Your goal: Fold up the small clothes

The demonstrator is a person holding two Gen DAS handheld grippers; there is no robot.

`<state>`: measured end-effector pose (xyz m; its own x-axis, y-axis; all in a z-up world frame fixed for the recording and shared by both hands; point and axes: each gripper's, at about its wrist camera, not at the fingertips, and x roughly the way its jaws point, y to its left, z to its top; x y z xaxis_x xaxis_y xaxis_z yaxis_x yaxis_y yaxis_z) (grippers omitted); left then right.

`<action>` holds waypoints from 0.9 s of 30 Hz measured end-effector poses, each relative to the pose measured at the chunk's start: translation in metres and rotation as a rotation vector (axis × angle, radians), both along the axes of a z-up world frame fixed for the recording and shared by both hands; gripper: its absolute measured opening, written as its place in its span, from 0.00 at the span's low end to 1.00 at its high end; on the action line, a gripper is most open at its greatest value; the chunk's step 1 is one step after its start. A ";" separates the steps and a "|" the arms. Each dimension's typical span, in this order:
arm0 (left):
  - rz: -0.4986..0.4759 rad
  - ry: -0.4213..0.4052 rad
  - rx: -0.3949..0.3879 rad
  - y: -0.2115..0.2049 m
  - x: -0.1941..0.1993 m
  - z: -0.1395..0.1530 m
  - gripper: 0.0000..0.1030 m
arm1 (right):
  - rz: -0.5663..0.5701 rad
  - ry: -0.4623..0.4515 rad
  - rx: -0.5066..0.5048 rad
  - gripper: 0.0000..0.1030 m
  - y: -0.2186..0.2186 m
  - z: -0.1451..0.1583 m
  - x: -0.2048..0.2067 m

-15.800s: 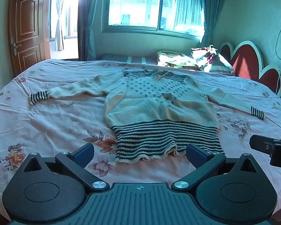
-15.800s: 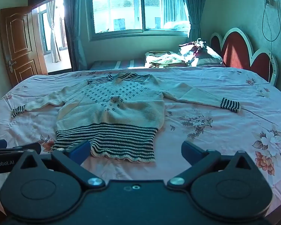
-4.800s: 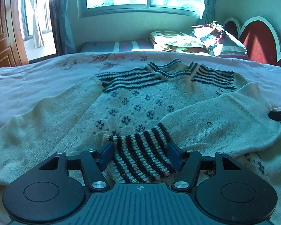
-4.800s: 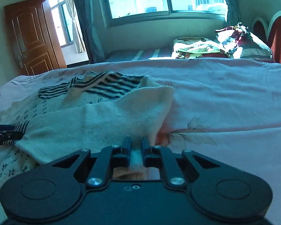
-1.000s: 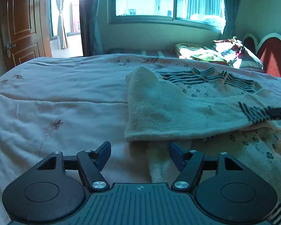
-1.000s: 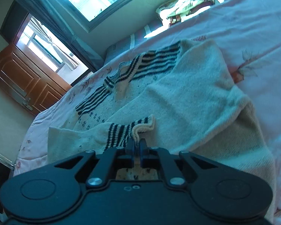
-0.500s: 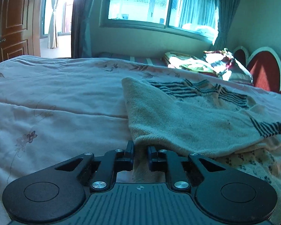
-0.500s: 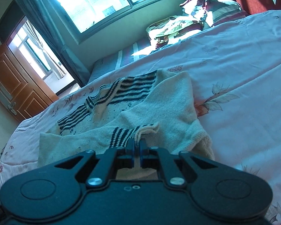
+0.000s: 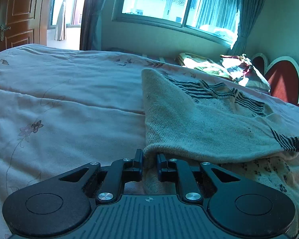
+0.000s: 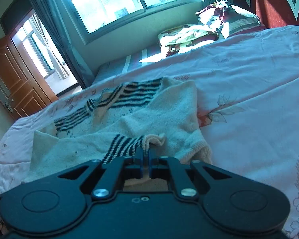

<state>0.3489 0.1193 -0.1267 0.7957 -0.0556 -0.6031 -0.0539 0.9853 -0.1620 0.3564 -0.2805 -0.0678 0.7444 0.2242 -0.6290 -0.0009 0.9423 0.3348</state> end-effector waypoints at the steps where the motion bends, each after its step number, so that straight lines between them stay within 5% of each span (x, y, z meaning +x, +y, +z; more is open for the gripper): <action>1: -0.005 0.004 0.008 -0.001 0.000 0.001 0.13 | 0.001 0.020 -0.010 0.06 0.001 -0.005 0.001; 7: 0.003 -0.011 0.041 0.010 -0.021 0.016 0.14 | -0.022 -0.019 0.000 0.21 -0.004 -0.002 -0.009; 12: -0.050 -0.076 -0.001 -0.003 -0.009 0.037 0.14 | 0.024 -0.092 -0.048 0.16 0.004 0.014 -0.011; 16: -0.070 0.044 0.038 -0.018 0.014 0.008 0.14 | 0.103 -0.037 -0.108 0.10 0.021 -0.006 0.003; 22: -0.082 -0.055 0.016 -0.016 0.016 0.029 0.14 | 0.086 -0.072 -0.111 0.17 0.020 0.000 0.002; 27: -0.090 -0.098 0.052 -0.017 0.073 0.045 0.14 | 0.013 -0.110 -0.111 0.15 0.009 0.008 0.029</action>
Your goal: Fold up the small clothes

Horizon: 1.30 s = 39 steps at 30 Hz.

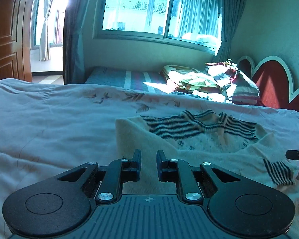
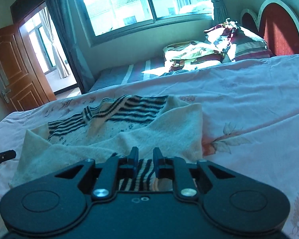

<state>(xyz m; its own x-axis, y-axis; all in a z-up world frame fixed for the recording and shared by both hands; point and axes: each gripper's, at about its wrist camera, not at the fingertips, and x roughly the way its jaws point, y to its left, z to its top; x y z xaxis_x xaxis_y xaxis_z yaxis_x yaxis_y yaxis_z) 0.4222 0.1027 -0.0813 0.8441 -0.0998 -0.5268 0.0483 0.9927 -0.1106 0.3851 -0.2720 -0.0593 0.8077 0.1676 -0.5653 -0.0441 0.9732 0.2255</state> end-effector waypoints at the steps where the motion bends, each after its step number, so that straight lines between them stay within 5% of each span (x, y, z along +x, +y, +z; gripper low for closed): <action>1: 0.002 -0.002 0.006 0.000 0.011 0.000 0.14 | -0.017 0.001 -0.003 0.15 -0.003 0.000 0.007; 8: 0.044 0.129 0.059 -0.001 0.069 -0.037 0.14 | -0.045 0.095 0.003 0.11 -0.021 -0.024 0.051; 16: 0.042 0.025 0.104 -0.006 0.059 -0.015 0.14 | -0.032 0.027 0.027 0.16 -0.028 -0.012 0.045; 21: 0.069 0.121 0.074 0.007 0.089 -0.032 0.14 | -0.038 0.068 -0.022 0.13 -0.028 -0.018 0.073; 25: 0.068 0.109 0.062 0.012 0.079 -0.035 0.14 | -0.042 0.115 -0.037 0.08 -0.034 -0.025 0.082; 27: 0.080 0.077 0.048 0.011 0.066 -0.024 0.14 | -0.040 0.081 -0.040 0.19 -0.034 -0.015 0.071; 30: 0.042 0.038 0.045 0.003 0.055 -0.014 0.14 | 0.002 -0.006 -0.059 0.22 -0.029 -0.002 0.056; 39: 0.052 0.101 0.092 0.005 0.082 -0.032 0.14 | -0.053 0.093 -0.085 0.17 -0.039 -0.024 0.099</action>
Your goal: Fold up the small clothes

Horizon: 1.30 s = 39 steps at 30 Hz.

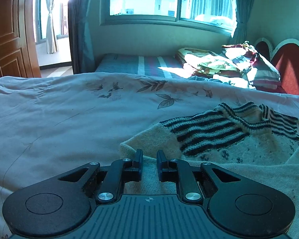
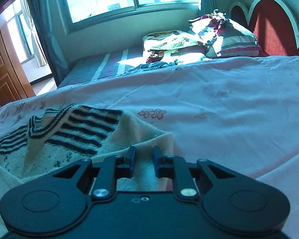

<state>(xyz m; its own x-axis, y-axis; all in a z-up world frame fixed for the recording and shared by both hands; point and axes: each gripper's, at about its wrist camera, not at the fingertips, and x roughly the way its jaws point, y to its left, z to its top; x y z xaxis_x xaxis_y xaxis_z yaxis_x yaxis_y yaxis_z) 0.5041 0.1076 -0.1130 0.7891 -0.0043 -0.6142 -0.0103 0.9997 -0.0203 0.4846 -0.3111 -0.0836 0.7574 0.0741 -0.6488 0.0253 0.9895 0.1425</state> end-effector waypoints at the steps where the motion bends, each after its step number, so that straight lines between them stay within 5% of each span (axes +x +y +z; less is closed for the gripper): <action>1: 0.003 -0.012 0.015 0.000 -0.002 0.003 0.15 | 0.004 -0.009 -0.002 0.19 -0.001 0.003 -0.004; 4: -0.004 0.025 0.023 0.003 0.005 -0.003 0.14 | 0.015 -0.052 -0.050 0.20 0.002 0.005 -0.009; 7: 0.002 0.028 0.010 0.006 0.006 0.000 0.15 | 0.011 -0.002 -0.059 0.19 -0.004 -0.002 0.001; 10: 0.007 -0.037 0.017 -0.002 -0.018 0.018 0.15 | 0.029 -0.044 -0.025 0.22 0.001 0.016 -0.018; 17: -0.138 -0.066 -0.026 -0.066 -0.076 0.019 0.15 | 0.243 -0.063 0.069 0.22 0.054 0.020 -0.091; 23: -0.273 -0.021 -0.023 -0.128 -0.095 -0.002 0.15 | 0.353 -0.027 0.025 0.23 0.103 0.003 -0.111; 25: -0.293 -0.039 0.032 -0.138 -0.105 -0.005 0.17 | 0.405 -0.053 -0.034 0.23 0.115 0.002 -0.123; 28: -0.236 -0.046 0.008 -0.116 -0.116 -0.004 0.44 | 0.375 -0.058 -0.103 0.19 0.107 0.000 -0.130; 30: -0.188 -0.049 0.016 -0.087 -0.126 -0.007 0.46 | 0.277 -0.046 -0.096 0.18 0.079 0.000 -0.130; 33: -0.112 -0.033 -0.074 -0.040 -0.135 -0.011 0.46 | 0.221 -0.016 0.008 0.17 0.041 0.000 -0.129; 39: -0.089 -0.069 -0.059 -0.031 -0.121 0.004 0.46 | 0.214 -0.078 0.041 0.22 0.045 0.018 -0.124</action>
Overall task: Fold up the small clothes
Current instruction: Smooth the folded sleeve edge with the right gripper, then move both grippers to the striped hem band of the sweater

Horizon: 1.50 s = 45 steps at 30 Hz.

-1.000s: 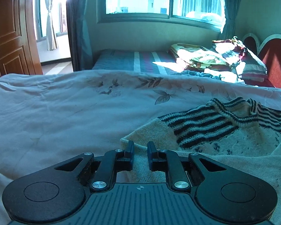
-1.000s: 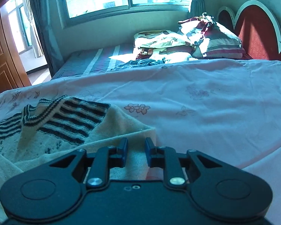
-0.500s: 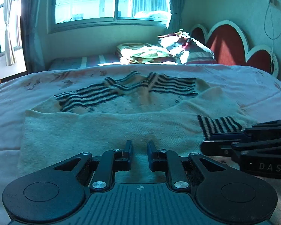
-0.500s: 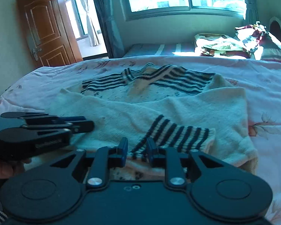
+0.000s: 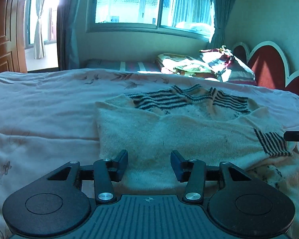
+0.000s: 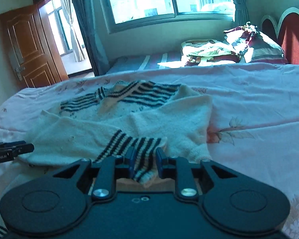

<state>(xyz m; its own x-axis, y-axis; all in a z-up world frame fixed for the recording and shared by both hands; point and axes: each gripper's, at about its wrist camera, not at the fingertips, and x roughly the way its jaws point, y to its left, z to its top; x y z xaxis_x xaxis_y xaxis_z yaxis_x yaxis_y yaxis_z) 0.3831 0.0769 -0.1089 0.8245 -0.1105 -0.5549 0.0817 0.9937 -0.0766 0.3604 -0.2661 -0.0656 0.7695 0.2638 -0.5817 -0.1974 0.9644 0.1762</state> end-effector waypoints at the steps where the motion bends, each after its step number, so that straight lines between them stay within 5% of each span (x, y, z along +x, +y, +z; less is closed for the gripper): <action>1: 0.002 -0.009 -0.005 0.000 0.007 0.002 0.46 | 0.013 0.002 0.008 0.22 0.005 0.002 0.007; 5: 0.014 -0.014 0.019 -0.009 0.047 0.004 0.46 | 0.092 0.006 -0.002 0.20 0.042 -0.002 0.037; 8: 0.055 0.098 0.000 -0.004 0.077 -0.014 0.46 | 0.088 0.061 -0.042 0.18 0.053 -0.019 0.061; 14: 0.054 0.014 0.053 -0.001 0.093 0.005 0.47 | -0.006 -0.008 -0.016 0.22 0.012 -0.007 0.078; 18: 0.089 0.095 0.120 0.005 0.130 -0.013 0.66 | -0.125 0.043 -0.033 0.21 -0.021 -0.016 0.115; 20: 0.080 0.083 0.126 0.003 0.128 -0.010 0.66 | -0.123 0.084 -0.024 0.15 -0.033 -0.023 0.124; 24: 0.039 0.026 0.138 -0.010 0.093 0.009 0.66 | -0.101 0.003 -0.006 0.24 -0.038 -0.006 0.093; 32: 0.026 0.034 0.139 -0.043 0.016 0.004 0.66 | 0.123 -0.047 -0.054 0.22 -0.006 0.001 0.022; 37: 0.070 0.066 0.110 -0.045 0.005 -0.010 0.66 | 0.146 0.028 -0.091 0.21 0.001 -0.014 0.022; 45: 0.093 0.064 0.119 -0.049 0.002 -0.014 0.67 | 0.154 0.004 -0.091 0.21 0.000 -0.025 0.017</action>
